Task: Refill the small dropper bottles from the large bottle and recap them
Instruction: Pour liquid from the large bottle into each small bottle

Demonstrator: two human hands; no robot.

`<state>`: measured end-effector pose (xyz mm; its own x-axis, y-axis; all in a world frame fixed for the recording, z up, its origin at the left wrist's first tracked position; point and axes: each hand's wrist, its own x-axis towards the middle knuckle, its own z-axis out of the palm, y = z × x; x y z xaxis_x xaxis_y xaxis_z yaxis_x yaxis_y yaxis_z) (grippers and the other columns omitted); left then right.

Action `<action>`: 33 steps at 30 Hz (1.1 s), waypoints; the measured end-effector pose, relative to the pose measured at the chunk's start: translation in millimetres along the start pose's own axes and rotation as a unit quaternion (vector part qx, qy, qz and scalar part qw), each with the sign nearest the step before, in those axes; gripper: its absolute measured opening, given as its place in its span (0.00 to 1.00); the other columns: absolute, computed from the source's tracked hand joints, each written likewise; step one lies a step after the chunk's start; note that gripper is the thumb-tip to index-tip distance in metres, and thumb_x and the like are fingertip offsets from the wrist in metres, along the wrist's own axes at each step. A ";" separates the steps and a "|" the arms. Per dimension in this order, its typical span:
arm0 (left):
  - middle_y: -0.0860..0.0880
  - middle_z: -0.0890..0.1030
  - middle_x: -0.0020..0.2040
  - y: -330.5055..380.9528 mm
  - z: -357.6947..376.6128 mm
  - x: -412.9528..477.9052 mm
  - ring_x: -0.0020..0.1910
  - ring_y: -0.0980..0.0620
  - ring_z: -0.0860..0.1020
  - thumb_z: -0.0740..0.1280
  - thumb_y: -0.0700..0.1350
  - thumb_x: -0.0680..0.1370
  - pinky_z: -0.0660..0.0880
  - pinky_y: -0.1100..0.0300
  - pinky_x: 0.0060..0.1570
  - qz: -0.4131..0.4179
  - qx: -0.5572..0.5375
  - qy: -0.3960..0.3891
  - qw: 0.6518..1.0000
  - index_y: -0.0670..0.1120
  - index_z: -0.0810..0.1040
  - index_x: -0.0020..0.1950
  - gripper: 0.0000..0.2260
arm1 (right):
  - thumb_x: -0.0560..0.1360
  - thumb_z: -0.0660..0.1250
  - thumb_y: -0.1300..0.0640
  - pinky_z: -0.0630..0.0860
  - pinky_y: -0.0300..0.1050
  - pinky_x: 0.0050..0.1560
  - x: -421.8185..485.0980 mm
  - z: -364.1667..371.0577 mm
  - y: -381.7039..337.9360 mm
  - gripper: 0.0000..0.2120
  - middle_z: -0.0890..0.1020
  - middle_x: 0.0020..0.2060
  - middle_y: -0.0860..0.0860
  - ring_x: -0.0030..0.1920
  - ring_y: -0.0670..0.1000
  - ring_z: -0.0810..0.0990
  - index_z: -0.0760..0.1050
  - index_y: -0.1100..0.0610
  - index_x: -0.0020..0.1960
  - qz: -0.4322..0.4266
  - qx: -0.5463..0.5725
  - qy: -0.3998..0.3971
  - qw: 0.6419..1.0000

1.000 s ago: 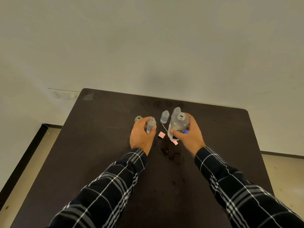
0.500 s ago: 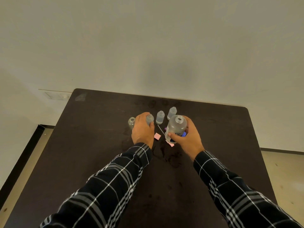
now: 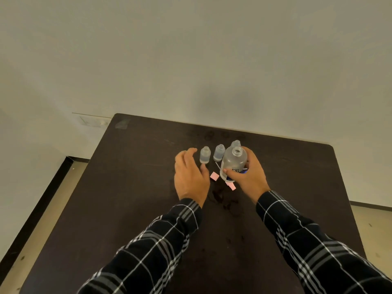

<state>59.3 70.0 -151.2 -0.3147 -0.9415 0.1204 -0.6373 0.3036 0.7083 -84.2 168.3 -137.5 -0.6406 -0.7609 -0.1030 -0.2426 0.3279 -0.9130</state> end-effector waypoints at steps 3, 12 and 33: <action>0.50 0.67 0.64 -13.0 -15.2 13.0 0.58 0.49 0.74 0.70 0.49 0.76 0.79 0.53 0.48 -0.040 0.007 0.034 0.999 0.53 0.64 0.66 0.22 | 0.67 0.79 0.53 0.74 0.36 0.54 0.4 4.2 -9.7 0.34 0.77 0.57 0.34 0.58 0.37 0.76 0.68 0.39 0.67 -0.010 0.001 -0.009 1.000; 0.51 0.71 0.71 -44.9 -11.7 54.6 0.69 0.46 0.69 0.73 0.53 0.75 0.72 0.44 0.64 -0.097 0.040 -0.162 0.981 0.55 0.63 0.75 0.32 | 0.69 0.79 0.58 0.74 0.31 0.55 -0.8 25.9 -20.3 0.32 0.78 0.59 0.40 0.60 0.40 0.77 0.69 0.46 0.68 -0.035 0.007 -0.040 0.999; 0.58 0.75 0.58 -64.0 -53.4 10.3 0.58 0.57 0.76 0.72 0.48 0.73 0.77 0.62 0.55 0.110 -0.197 -0.065 0.972 0.53 0.74 0.65 0.21 | 0.69 0.75 0.51 0.71 0.65 0.64 -6.0 51.6 -78.1 0.32 0.69 0.62 0.54 0.64 0.59 0.66 0.68 0.44 0.71 -0.091 -0.395 -0.010 0.914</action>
<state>134.4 33.1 -158.2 -0.5153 -0.8262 0.2278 -0.2336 0.3912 0.8902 -23.8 118.3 -86.0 -0.5252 -0.8509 0.0085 -0.7997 0.4901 -0.3468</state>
